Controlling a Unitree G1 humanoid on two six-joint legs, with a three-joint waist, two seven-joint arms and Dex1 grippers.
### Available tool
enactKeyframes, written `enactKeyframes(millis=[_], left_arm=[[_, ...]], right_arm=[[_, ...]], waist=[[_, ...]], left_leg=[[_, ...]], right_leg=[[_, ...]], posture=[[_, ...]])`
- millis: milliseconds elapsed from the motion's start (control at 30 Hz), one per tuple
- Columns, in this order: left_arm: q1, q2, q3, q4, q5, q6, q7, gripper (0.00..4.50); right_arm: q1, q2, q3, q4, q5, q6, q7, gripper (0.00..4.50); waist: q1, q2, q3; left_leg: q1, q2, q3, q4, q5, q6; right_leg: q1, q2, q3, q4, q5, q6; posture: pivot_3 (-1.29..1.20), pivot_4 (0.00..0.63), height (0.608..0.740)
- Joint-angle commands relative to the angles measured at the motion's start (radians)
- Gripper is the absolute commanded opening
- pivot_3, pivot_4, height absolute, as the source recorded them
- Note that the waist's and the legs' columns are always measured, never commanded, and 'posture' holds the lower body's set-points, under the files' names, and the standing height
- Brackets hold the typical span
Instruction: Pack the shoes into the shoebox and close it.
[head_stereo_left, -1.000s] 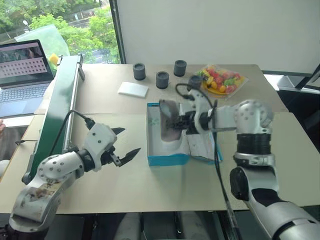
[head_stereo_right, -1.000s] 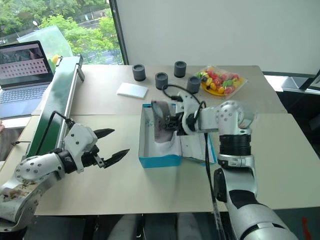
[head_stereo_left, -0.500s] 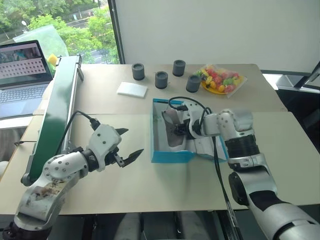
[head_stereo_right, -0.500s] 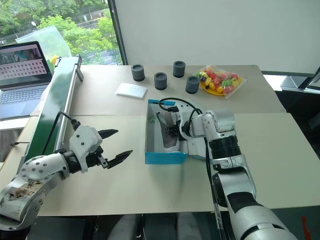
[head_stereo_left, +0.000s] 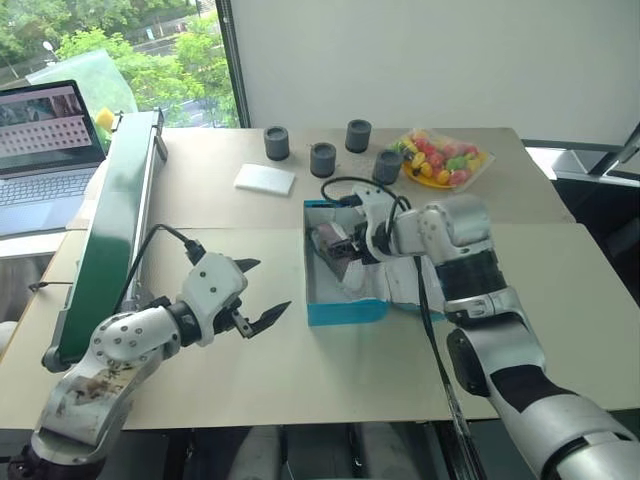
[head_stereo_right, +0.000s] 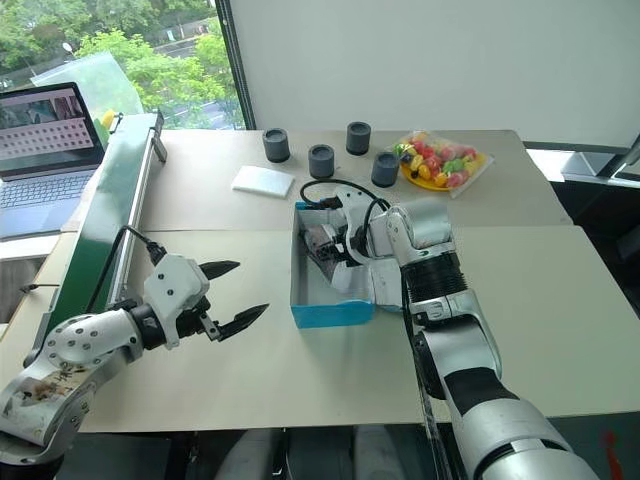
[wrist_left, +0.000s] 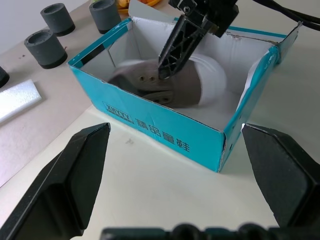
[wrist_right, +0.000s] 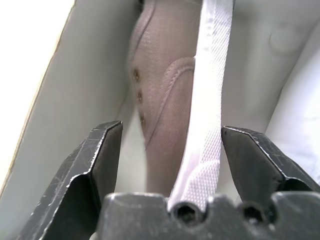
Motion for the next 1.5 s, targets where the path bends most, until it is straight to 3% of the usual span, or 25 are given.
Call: enactKeyframes(millis=[33,300,467,600,833,1033,1167,1500], left_arm=[[0.002,-0.001,0.027,-0.012,0.020,-0.035,0.017,4.50],[-0.036,-0.144,0.202,0.090,0.023,-0.007,0.202,4.50],[-0.099,-0.331,0.364,0.118,0.031,0.066,0.472,4.50],[-0.119,-0.405,0.474,0.103,0.028,0.140,0.610,4.50],[-0.049,-0.331,0.484,0.108,0.053,0.163,0.586,4.50],[-0.010,-0.315,0.503,0.113,0.053,0.158,0.580,4.50],[0.009,-0.320,0.509,0.108,0.048,0.154,0.577,4.50],[0.056,-0.317,0.509,0.116,0.068,0.141,0.578,4.50]], right_arm=[[-0.064,0.014,-0.043,-0.075,-0.007,-0.046,0.005,3.48],[-0.066,0.024,-0.031,-0.140,-0.057,-0.285,0.037,3.48],[0.057,-0.008,0.007,-0.360,0.022,-0.530,0.309,3.48],[0.215,-0.099,0.057,-0.551,0.086,-0.594,0.521,3.48],[0.341,-0.190,0.218,-0.568,-0.084,-0.783,0.592,3.48],[0.389,-0.174,0.263,-0.547,-0.144,-0.873,0.595,3.48],[0.410,-0.150,0.247,-0.545,-0.115,-0.851,0.605,4.47],[0.432,-0.129,0.241,-0.532,-0.086,-0.814,0.631,4.47]], waist=[[-0.001,0.000,0.000],[0.001,0.000,0.000],[0.002,-0.001,0.000],[0.007,-0.002,-0.001],[0.003,-0.002,-0.001],[0.004,-0.002,-0.001],[0.007,-0.003,-0.001],[0.007,-0.003,-0.001]], left_leg=[[0.000,0.000,0.000,0.000,0.000,0.000],[0.000,0.000,0.000,0.000,0.000,0.000],[0.000,0.000,0.000,0.000,-0.001,0.001],[-0.001,0.000,-0.001,0.000,-0.001,0.001],[0.005,0.000,0.002,0.001,-0.001,0.001],[0.005,0.000,0.003,0.001,-0.001,0.001],[0.005,0.000,0.003,0.001,-0.002,0.001],[0.005,0.001,0.003,0.001,-0.002,0.001]], right_leg=[[0.000,0.000,0.000,0.000,0.000,0.000],[0.000,0.000,0.000,0.000,0.000,0.000],[0.000,0.000,0.000,0.000,0.000,0.001],[0.000,-0.001,0.000,-0.001,0.001,0.001],[0.003,0.000,0.004,0.001,0.001,0.001],[0.002,0.000,0.005,0.001,0.001,0.001],[0.002,0.000,0.005,0.001,0.001,0.001],[0.002,0.000,0.005,0.001,0.001,0.001]], posture=[[0.00,0.150,0.740],[0.00,0.150,0.740],[0.00,0.150,0.740],[0.00,0.150,0.740],[0.00,0.150,0.740],[0.00,0.150,0.740],[0.00,0.150,0.740],[0.00,0.150,0.740]])
